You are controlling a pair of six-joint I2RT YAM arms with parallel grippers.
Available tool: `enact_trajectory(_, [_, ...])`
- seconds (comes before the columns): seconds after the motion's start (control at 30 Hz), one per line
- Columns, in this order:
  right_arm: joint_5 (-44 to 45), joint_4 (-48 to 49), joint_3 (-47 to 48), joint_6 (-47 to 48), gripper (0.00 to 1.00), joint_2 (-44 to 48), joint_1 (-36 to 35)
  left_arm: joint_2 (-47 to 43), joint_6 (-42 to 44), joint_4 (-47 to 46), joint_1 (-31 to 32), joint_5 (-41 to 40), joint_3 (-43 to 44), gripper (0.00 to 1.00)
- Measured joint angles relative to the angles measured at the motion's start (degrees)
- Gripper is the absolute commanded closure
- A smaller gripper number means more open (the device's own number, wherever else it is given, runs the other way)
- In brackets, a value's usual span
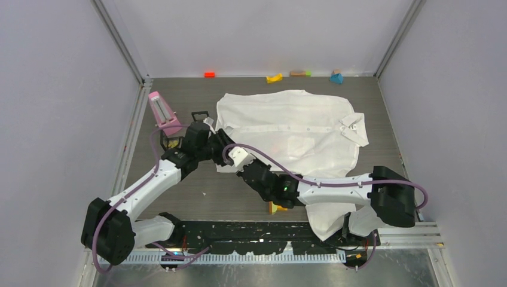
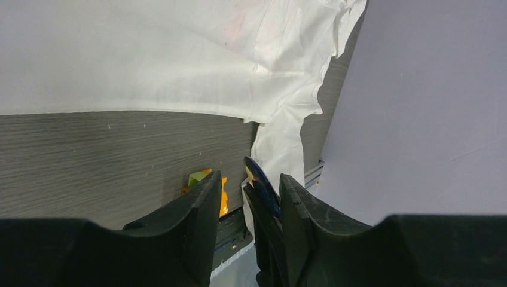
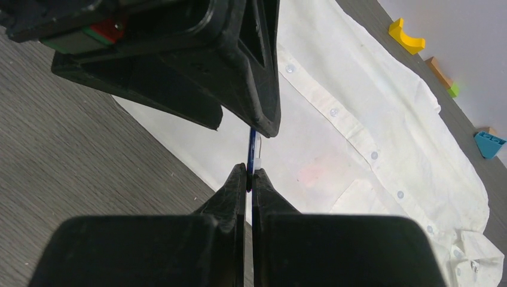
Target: Pin the brooch onto the clothing
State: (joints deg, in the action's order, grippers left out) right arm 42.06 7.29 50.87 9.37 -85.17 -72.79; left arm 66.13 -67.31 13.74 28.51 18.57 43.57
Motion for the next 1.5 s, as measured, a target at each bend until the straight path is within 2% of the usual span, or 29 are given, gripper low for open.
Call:
enact_trajectory(0.07, [0.4, 0.2, 0.3, 0.4, 0.99, -0.6, -0.2, 0.0, 0.0, -0.5, 0.0, 0.1, -0.1, 0.64])
enact_trajectory(0.27, [2.0, 1.3, 0.7, 1.7, 0.99, -2.6, -1.2, 0.0, -1.0, -1.9, 0.0, 1.1, -0.9, 0.85])
enact_trajectory(0.37, [3.1, 1.8, 0.7, 2.6, 0.99, -3.3, -1.7, 0.0, -1.4, -2.3, 0.0, 1.2, -1.0, 0.99])
enact_trajectory(0.43, [3.7, 1.7, 0.7, 3.0, 0.83, -3.4, -1.7, 0.0, -1.6, -2.5, 0.0, 1.3, -1.0, 1.0])
enact_trajectory(0.47, [4.0, 1.7, 0.7, 3.1, 0.65, -3.4, -1.8, 0.0, -1.7, -2.7, 0.0, 1.4, -1.1, 1.0])
enact_trajectory(0.5, [4.4, 1.6, 0.7, 3.0, 0.57, -3.4, -1.9, 0.0, -1.7, -2.8, 0.0, 1.5, -1.1, 1.0])
enact_trajectory(0.53, [5.1, 1.6, 0.7, 2.6, 0.42, -3.4, -1.9, -0.2, -1.4, -2.8, 0.1, 1.4, -1.1, 1.0])
enact_trajectory(0.6, [5.8, 1.6, 0.7, 1.5, 0.28, -3.0, -2.0, -0.5, -1.1, -2.8, 0.1, 1.3, -1.6, 1.0])
enact_trajectory(0.73, [6.1, -0.2, -0.9, -2.4, 0.15, 1.2, -2.0, -2.4, 0.3, -3.4, -0.4, 0.8, -2.9, 1.0])
enact_trajectory(0.93, [3.5, -8.0, -2.4, -13.4, 0.11, 12.4, -0.6, -6.4, 4.6, -6.2, -3.1, 1.4, -4.8, 1.0])
enact_trajectory(1.03, [-1.9, -11.5, -2.4, -20.8, 0.12, 15.7, 2.7, -8.9, 5.9, -9.7, -4.5, 2.5, -6.6, 1.0])
enact_trajectory(1.13, [-10.6, -12.6, -3.2, -29.0, 0.13, 18.2, 9.0, -12.0, 6.3, -14.6, -5.5, 3.8, -9.3, 1.0])
enact_trajectory(1.33, [-25.9, -7.1, -9.5, -43.1, 0.16, 25.1, 19.2, -16.0, 6.2, -25.6, -6.0, 6.9, -14.1, 1.0])
enact_trajectory(1.5, [-34.9, 0.5, -13.7, -52.0, 0.24, 28.7, 23.0, -16.6, 5.6, -35.5, -6.0, 11.2, -16.3, 1.0])
